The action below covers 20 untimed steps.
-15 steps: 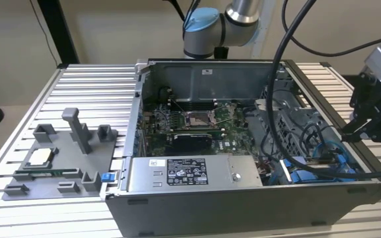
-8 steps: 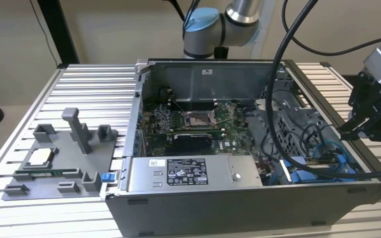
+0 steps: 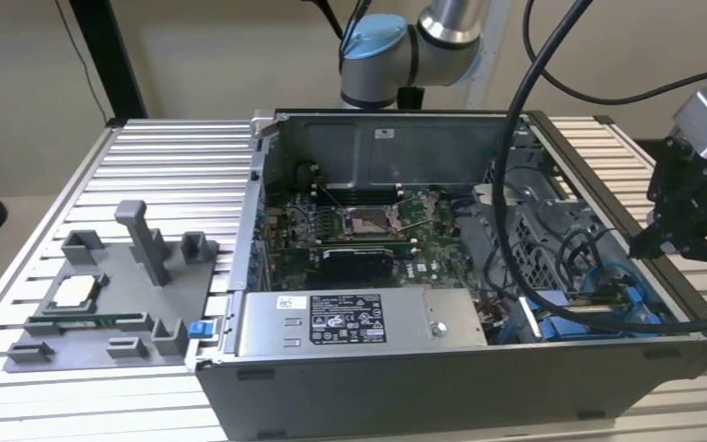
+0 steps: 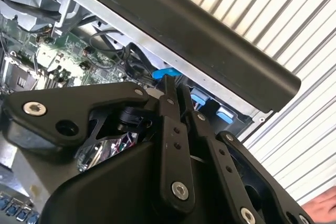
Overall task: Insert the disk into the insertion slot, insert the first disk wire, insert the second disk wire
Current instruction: 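Insert the second disk wire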
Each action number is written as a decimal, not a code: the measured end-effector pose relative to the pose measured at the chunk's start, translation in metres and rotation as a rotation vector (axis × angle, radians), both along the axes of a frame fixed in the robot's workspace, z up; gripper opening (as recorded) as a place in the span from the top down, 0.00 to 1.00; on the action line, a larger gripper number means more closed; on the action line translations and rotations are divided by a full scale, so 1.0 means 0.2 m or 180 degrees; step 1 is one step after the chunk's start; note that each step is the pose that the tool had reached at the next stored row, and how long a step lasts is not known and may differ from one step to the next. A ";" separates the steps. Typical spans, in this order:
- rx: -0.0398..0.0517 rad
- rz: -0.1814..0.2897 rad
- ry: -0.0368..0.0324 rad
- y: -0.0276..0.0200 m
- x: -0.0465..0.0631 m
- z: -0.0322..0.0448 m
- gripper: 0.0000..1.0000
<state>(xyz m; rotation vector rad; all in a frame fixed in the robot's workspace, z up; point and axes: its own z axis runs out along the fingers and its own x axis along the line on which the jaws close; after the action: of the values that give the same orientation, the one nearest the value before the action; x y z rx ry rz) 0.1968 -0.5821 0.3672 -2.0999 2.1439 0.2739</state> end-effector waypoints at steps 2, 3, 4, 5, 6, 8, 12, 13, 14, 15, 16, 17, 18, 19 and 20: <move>0.0001 0.0000 0.0000 0.000 0.00 0.003 1.00; 0.0001 0.0000 0.0000 0.000 0.00 0.010 1.00; 0.0001 -0.0001 -0.0001 0.000 0.00 0.020 1.00; 0.0001 0.0000 -0.0002 0.000 -0.01 0.030 1.00; 0.0001 0.0000 -0.0005 0.000 -0.01 0.041 1.00; 0.0001 0.0000 -0.0012 0.001 -0.03 0.060 1.00; 0.0001 0.0000 -0.0025 0.007 -0.10 0.076 1.00; 0.0001 0.0000 -0.0030 0.009 -0.12 0.078 1.00; 0.0001 0.0000 -0.0034 0.010 -0.13 0.081 1.00; 0.0001 0.0000 -0.0039 0.012 -0.15 0.084 1.00; 0.0001 0.0000 -0.0044 0.012 -0.17 0.087 1.00; 0.0001 0.0000 -0.0050 0.013 -0.18 0.090 1.00; 0.0001 0.0000 -0.0056 0.013 -0.20 0.093 1.00; 0.0000 0.0000 -0.0062 0.013 -0.22 0.096 1.00; 0.0001 0.0000 -0.0069 0.013 -0.23 0.098 1.00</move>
<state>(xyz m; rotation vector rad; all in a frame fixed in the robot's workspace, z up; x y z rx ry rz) 0.1500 -0.5794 0.3868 -2.0929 2.1316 0.2502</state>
